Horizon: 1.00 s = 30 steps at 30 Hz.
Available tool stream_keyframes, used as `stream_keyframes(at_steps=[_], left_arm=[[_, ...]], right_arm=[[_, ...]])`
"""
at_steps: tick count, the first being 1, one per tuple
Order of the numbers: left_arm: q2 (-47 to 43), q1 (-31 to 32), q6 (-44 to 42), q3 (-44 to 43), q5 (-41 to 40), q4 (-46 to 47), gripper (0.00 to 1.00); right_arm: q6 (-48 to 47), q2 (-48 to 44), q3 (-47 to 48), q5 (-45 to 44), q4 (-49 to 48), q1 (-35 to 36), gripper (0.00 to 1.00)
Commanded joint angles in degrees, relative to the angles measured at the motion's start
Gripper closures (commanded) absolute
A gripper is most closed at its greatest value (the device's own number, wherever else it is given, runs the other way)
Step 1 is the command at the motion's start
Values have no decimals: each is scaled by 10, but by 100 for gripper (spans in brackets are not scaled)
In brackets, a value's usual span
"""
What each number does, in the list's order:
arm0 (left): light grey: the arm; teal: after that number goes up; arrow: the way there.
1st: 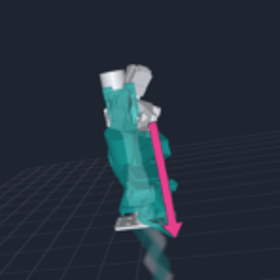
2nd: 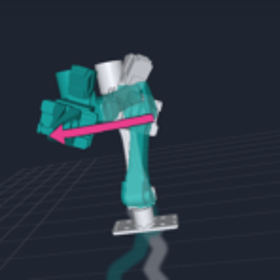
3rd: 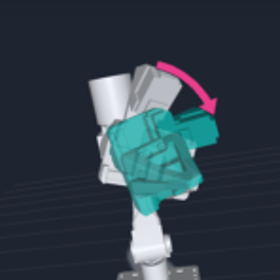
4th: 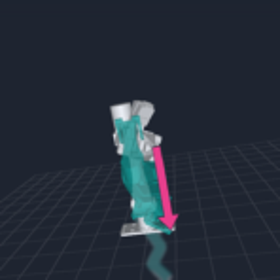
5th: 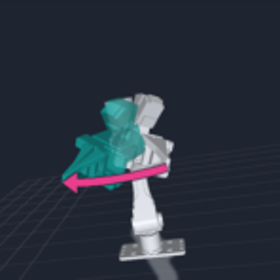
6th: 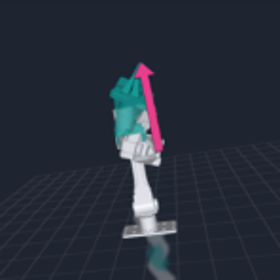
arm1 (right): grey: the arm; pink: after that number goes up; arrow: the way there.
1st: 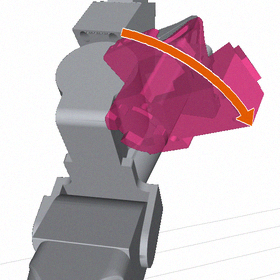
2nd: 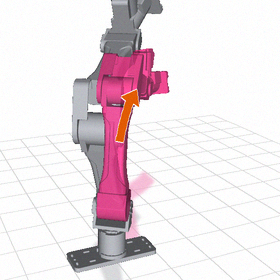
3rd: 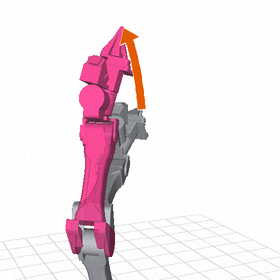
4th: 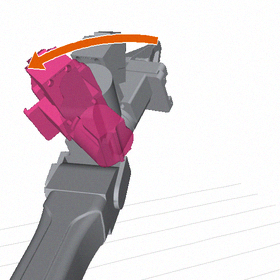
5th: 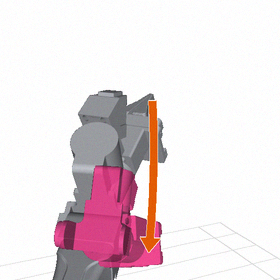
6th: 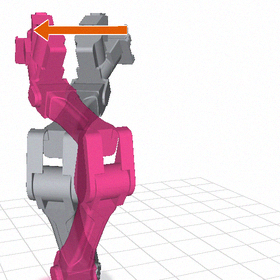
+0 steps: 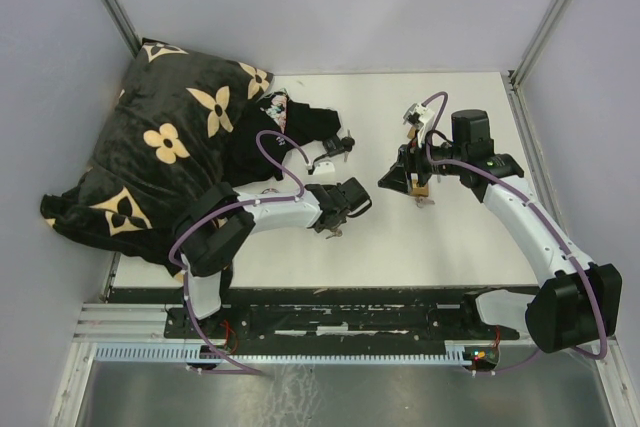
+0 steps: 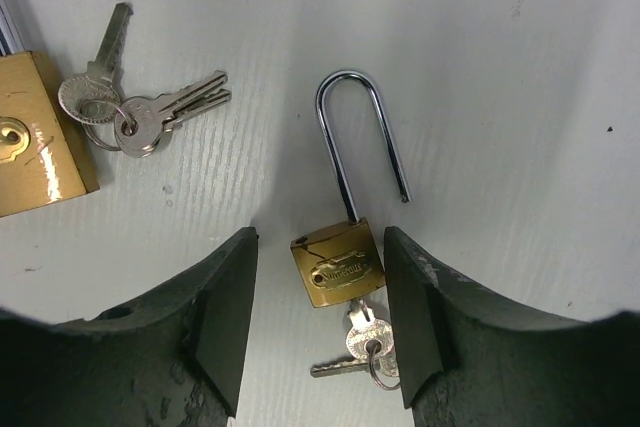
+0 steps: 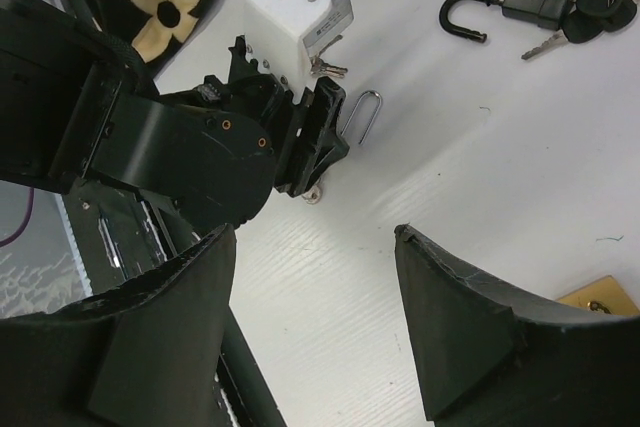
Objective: Lock with the key
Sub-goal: Pick up the lock from the center of the board.
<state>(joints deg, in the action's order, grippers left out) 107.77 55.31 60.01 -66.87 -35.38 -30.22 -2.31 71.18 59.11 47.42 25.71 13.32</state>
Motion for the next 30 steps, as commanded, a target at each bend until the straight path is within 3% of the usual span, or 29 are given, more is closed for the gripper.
stream_keyframes(at_steps=[1, 13, 16, 23, 30], left_arm=[[7, 6, 37, -16, 0, -1, 42], [-5, 8, 33, 1, 3, 2, 53], [-28, 9, 24, 26, 4, 25, 59], [-100, 8, -41, 88, 13, 117, 71], [-230, 7, -205, 223, 95, 326, 79]], right_arm=[[8, -16, -1, 14, -28, -4, 27], [13, -18, -3, 20, -32, -7, 27], [17, -17, -4, 24, -35, -8, 27], [22, -11, -5, 34, -38, -11, 27], [18, 10, -7, 89, -38, -11, 28]])
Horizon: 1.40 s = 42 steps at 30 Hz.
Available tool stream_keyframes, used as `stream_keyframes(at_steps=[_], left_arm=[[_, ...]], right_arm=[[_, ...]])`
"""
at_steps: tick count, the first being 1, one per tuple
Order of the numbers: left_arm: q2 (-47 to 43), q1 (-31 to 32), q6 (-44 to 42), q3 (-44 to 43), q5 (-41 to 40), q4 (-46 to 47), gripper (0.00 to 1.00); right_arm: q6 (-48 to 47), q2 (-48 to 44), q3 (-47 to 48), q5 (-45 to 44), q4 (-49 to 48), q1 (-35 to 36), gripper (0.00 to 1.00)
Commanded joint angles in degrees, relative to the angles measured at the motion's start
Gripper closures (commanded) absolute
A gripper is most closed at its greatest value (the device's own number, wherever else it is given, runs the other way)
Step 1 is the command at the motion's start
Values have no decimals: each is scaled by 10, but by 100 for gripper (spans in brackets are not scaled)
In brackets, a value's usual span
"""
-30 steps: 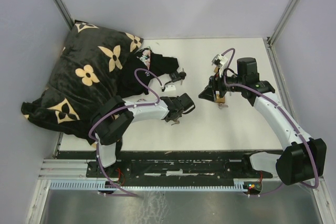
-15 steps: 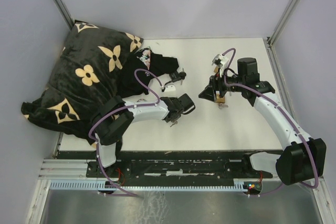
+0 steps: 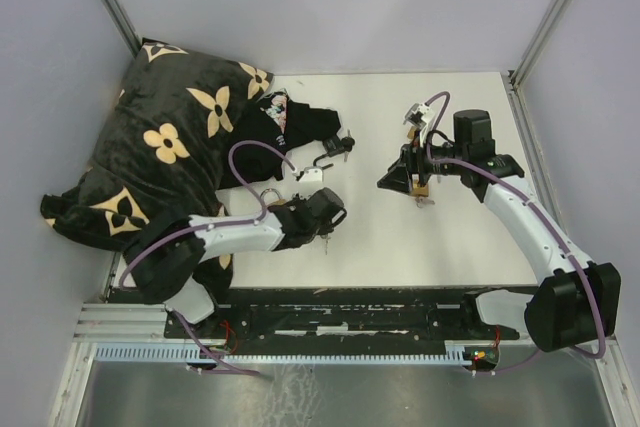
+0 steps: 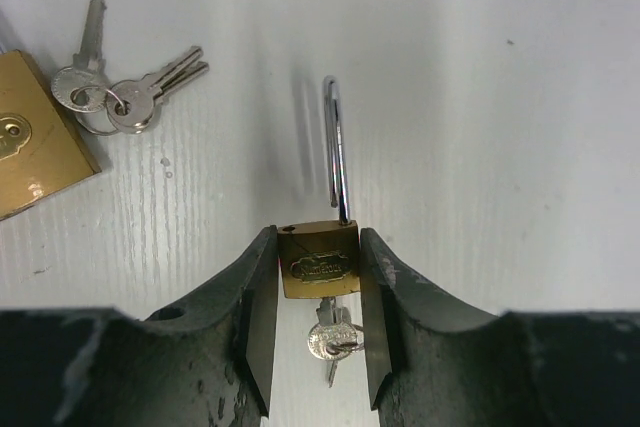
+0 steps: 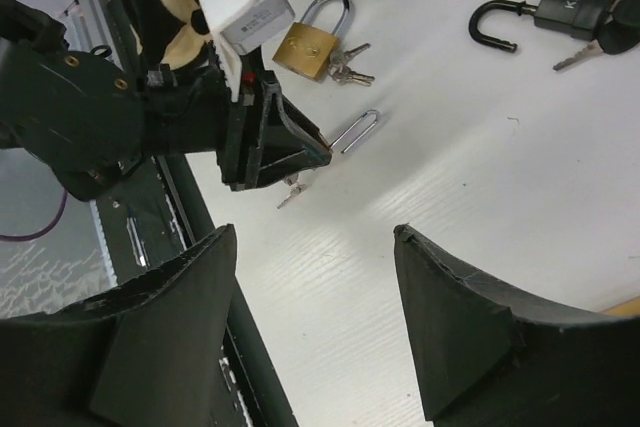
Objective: Lock with the key
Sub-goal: Pick up the lock from the center of the board.
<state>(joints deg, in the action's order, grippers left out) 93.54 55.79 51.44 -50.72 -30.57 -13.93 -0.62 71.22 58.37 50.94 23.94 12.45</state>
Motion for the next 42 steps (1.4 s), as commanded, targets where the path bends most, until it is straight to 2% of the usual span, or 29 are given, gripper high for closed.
stream_keyframes(at_steps=[1, 3, 5, 9, 12, 18, 21, 24, 28, 32, 36, 42], left_arm=[[-100, 2, -141, 83, 64, 195, 80], [-143, -1, -182, 115, 111, 245, 80], [-172, -6, -216, 139, 203, 294, 80], [-218, -15, -251, 158, 360, 327, 85], [-245, -37, -249, 167, 468, 339, 85], [-262, -105, -189, 192, 662, 409, 88], [-251, -111, -181, 183, 724, 420, 88], [-237, -111, -170, 172, 780, 431, 88], [-229, -111, -164, 164, 815, 436, 89], [-235, -111, -170, 160, 816, 430, 89], [-235, -111, -171, 154, 818, 427, 89], [-231, -111, -167, 152, 826, 429, 88]], right_arm=[[1, 12, 0, 63, -21, -2, 28], [-3, 16, -4, 77, -25, -2, 28], [-7, 14, -13, 93, -40, -3, 28], [-34, -4, -37, 148, -68, -2, 25], [-101, -30, -47, 191, -52, -2, 21], [-389, -66, -26, 245, 155, -2, 11], [-411, -54, -21, 265, 183, 0, 9], [-490, -31, -1, 268, 263, 7, 9], [-550, 3, 26, 267, 339, 17, 10], [-608, 26, 44, 277, 403, 28, 11], [-635, 31, 42, 271, 417, 54, 13], [-648, 34, 38, 268, 416, 77, 29]])
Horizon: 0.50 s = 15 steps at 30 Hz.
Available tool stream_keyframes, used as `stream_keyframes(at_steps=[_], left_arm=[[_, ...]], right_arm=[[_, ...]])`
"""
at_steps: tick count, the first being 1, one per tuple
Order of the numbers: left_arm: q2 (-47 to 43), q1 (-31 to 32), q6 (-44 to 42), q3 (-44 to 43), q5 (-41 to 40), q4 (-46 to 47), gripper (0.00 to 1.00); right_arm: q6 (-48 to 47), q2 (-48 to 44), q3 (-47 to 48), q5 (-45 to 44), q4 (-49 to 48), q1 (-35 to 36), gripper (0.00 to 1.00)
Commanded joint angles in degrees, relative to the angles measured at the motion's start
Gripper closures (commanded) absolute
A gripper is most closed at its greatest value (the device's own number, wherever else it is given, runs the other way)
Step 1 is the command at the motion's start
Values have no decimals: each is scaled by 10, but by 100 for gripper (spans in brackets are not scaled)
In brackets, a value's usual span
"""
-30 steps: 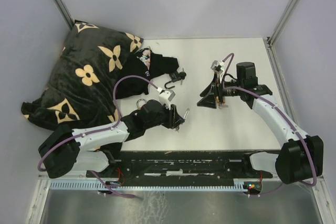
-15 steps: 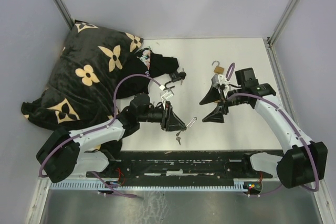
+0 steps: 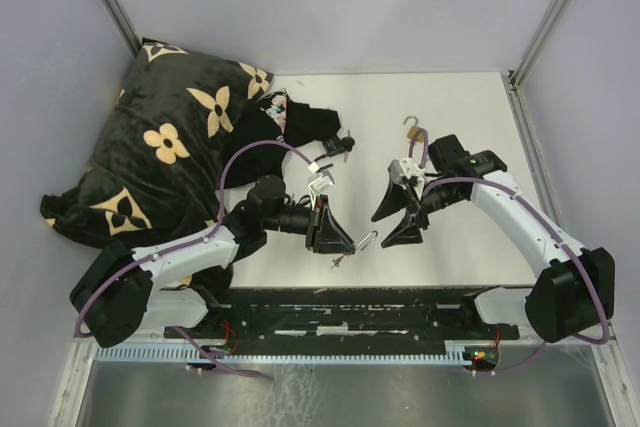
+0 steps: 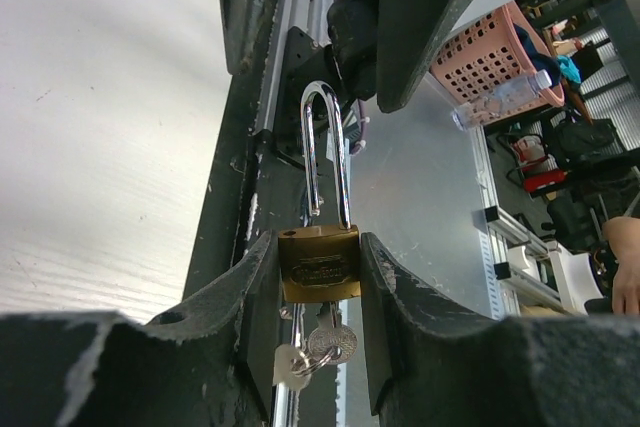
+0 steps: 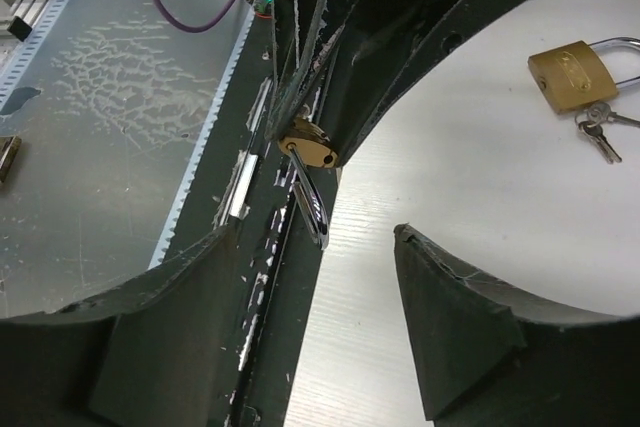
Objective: Lock with the key
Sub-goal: Pick up the lock from the center of the board.
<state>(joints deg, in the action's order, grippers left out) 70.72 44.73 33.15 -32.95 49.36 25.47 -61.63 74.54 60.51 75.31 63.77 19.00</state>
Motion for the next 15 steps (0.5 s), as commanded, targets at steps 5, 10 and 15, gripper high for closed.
stream_keyframes(at_steps=[5, 10, 15], left_arm=[[-2, 0, 27, -26, 36, 48, 88], [-1, 0, 34, -27, 40, 60, 88], [2, 0, 35, -28, 42, 60, 88]], right_arm=[[-45, 5, 17, 18, 18, 29, 41], [-47, 8, 19, 16, 19, 38, 52], [-48, 10, 22, 19, 21, 41, 64]])
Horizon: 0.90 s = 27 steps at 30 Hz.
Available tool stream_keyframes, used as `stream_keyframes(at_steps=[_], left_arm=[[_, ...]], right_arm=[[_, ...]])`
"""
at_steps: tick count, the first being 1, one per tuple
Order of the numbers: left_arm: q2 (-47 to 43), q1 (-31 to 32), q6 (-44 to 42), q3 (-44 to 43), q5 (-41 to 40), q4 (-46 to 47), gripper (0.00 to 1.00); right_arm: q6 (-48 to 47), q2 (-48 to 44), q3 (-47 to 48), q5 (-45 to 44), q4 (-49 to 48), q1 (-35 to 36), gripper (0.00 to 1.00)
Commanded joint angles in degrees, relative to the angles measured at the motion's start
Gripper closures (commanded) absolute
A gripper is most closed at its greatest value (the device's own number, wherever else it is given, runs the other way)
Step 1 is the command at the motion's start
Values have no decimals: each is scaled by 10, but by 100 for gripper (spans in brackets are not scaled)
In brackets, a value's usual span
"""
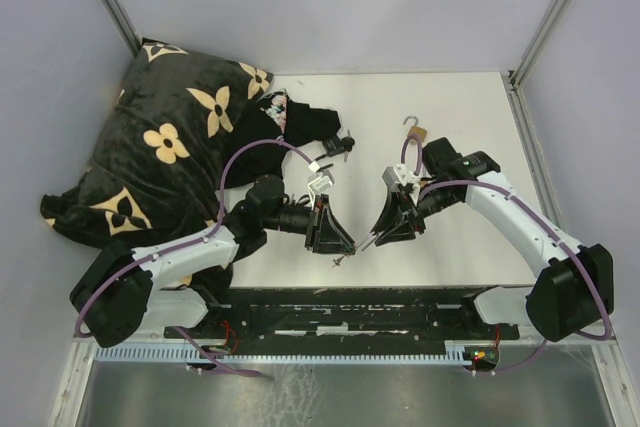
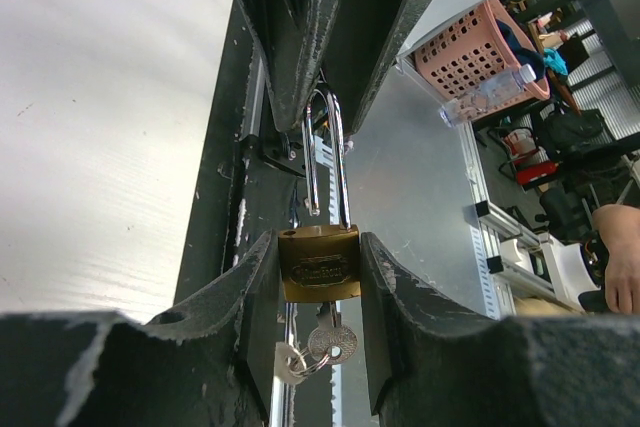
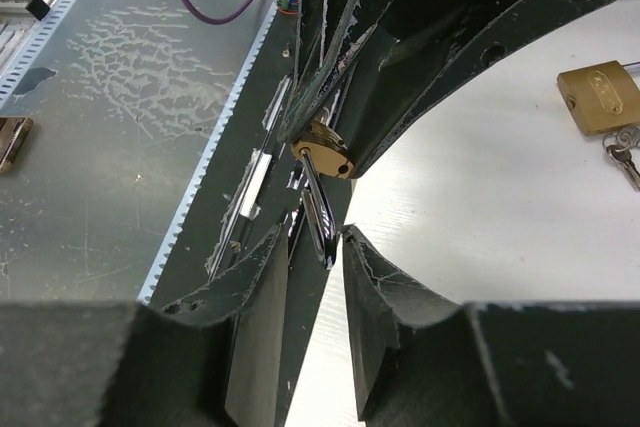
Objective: Lock with the key
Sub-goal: Pick up the lock from the center of the board.
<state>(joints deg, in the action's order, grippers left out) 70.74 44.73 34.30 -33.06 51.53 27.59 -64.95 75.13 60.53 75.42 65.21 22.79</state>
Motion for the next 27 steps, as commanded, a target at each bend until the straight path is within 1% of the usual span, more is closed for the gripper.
stream_keyframes(at_steps=[1, 3, 10, 12, 14, 17, 19, 21, 22, 23, 25, 27], left_arm=[[3, -1, 24, -28, 22, 39, 88], [4, 0, 25, -27, 23, 39, 88], [2, 0, 26, -28, 23, 40, 88], [1, 0, 26, -28, 23, 40, 88], [0, 0, 27, -28, 23, 41, 88], [1, 0, 29, -28, 23, 46, 86], [3, -1, 32, -28, 27, 50, 81], [7, -1, 37, -29, 29, 55, 69], [8, 0, 38, -29, 31, 56, 59], [8, 0, 39, -28, 30, 56, 51], [3, 0, 28, -23, 21, 52, 39], [-7, -1, -1, -22, 3, 25, 30]], right_arm=[[-14, 4, 22, 19, 7, 5, 65], [-14, 4, 22, 22, 8, 4, 68], [-14, 3, 21, 30, 11, 6, 69], [-14, 2, 22, 30, 10, 6, 71], [-14, 2, 23, 30, 12, 8, 76], [-15, 3, 28, 31, 18, 8, 89], [-17, 4, 35, 32, 26, 8, 97], [-18, 3, 43, 36, 38, 8, 98], [-18, 2, 48, 39, 45, 7, 98], [-16, 0, 52, 41, 50, 6, 98], [0, -1, 59, 43, 52, 1, 98], [16, -5, 66, 41, 51, -5, 98]])
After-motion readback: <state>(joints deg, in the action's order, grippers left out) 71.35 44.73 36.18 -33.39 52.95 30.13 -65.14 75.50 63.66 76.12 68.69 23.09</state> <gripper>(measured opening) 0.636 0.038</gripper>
